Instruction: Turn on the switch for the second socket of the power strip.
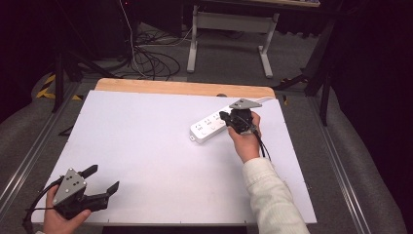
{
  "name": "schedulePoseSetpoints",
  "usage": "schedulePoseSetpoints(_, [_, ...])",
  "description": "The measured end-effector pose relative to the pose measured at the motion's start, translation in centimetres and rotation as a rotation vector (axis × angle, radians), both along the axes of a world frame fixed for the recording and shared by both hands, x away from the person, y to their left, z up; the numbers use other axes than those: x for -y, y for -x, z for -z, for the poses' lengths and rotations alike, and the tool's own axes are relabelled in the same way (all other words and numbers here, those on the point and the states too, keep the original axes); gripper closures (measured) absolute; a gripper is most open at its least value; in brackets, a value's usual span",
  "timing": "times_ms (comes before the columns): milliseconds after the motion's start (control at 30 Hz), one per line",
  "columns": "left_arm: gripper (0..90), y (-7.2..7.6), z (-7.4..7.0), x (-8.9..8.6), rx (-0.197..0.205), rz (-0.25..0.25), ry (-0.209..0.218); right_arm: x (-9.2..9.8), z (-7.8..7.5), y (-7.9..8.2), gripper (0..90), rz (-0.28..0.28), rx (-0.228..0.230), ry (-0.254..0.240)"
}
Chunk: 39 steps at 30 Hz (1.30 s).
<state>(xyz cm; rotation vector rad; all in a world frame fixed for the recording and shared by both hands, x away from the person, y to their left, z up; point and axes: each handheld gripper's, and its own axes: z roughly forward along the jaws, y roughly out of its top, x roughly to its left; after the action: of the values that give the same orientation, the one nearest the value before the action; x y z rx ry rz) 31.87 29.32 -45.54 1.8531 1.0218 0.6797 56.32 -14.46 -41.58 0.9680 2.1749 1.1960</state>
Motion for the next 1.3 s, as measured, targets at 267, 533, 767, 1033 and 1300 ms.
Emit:
schedulePoseSetpoints(267, [14.7,0.0,0.0,0.0,-0.002,0.004,-0.003,1.2,-1.9,1.9,90.0,-0.037,0.004,-0.032])
schedulePoseSetpoints(533, [14.7,-0.1,0.0,0.1,-0.008,0.003,0.013,2.8,-3.7,5.1,67.6,-0.074,0.011,-0.060])
schedulePoseSetpoints(767, [14.6,-0.1,0.0,0.0,-0.009,0.004,0.009,4.1,-4.0,7.5,48.3,-0.108,-0.006,-0.069])
schedulePoseSetpoints(1033, [13.9,-0.1,0.0,0.0,-0.041,0.021,0.027,5.6,-3.4,9.8,34.0,-0.124,-0.020,-0.056])
schedulePoseSetpoints(1300, [13.3,-0.1,-0.1,0.0,-0.037,0.026,0.036,7.3,-2.1,12.1,17.5,-0.152,-0.019,-0.094])
